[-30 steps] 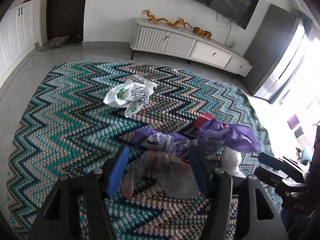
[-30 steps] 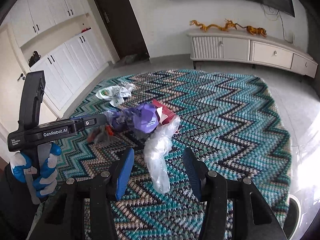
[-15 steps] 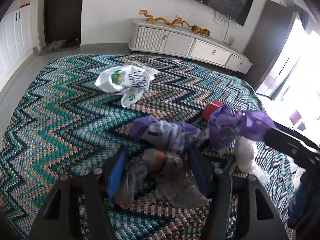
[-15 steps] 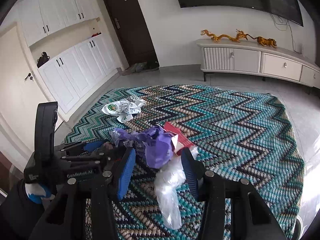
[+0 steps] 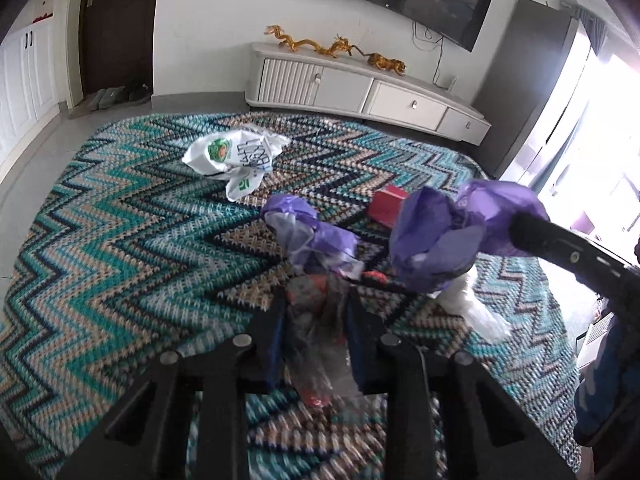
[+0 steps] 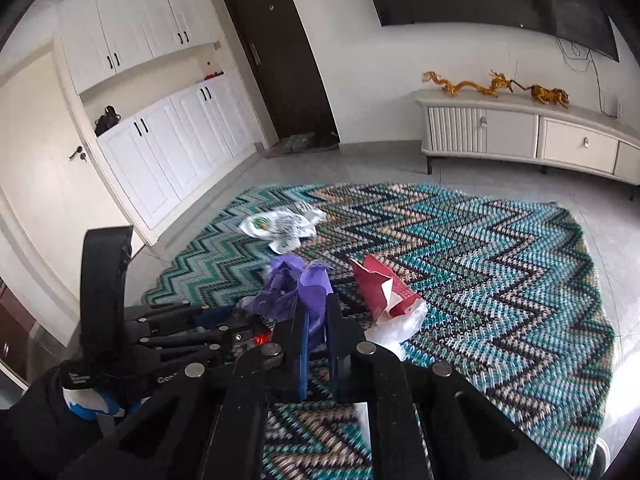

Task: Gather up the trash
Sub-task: 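Grasp a clear plastic bag with the left tool while the right tool grasps purple plastic, then lift both held bags and carry them over the gray bin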

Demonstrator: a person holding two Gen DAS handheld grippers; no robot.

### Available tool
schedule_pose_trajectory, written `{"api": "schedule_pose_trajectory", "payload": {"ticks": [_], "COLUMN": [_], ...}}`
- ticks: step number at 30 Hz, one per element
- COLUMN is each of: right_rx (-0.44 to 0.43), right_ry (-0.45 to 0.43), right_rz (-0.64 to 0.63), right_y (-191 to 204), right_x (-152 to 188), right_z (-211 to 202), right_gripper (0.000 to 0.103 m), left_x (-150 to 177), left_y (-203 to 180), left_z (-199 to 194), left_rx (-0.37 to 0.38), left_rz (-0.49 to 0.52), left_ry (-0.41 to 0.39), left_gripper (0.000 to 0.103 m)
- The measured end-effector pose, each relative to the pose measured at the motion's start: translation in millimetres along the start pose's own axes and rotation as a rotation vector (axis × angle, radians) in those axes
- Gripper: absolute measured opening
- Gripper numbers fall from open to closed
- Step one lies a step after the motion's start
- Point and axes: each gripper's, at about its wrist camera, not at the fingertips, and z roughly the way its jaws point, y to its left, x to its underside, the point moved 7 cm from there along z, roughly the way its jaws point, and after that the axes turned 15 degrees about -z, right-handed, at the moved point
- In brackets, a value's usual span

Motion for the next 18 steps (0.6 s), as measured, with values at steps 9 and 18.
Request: {"api": "schedule_pose_trajectory", "payload": {"ticks": [9, 18], "right_rx": [0.041, 0.118], "right_ry": [-0.073, -0.144], "right_rz": [0.012, 0.018], "right_y": [22.1, 45.7], "right_x": [0.2, 15.3], "right_z": [-73.4, -155.9], "right_gripper": [0.007, 0.007], "left_x": [8.0, 7.7], "left_y": [-15.6, -56.3], "left_z": [-67.3, -143.2], "left_rx": [0.021, 0.058], "left_rz": [0.019, 0.097], "left_ry": [-0.082, -0.179], "left_gripper": [0.024, 0.024]}}
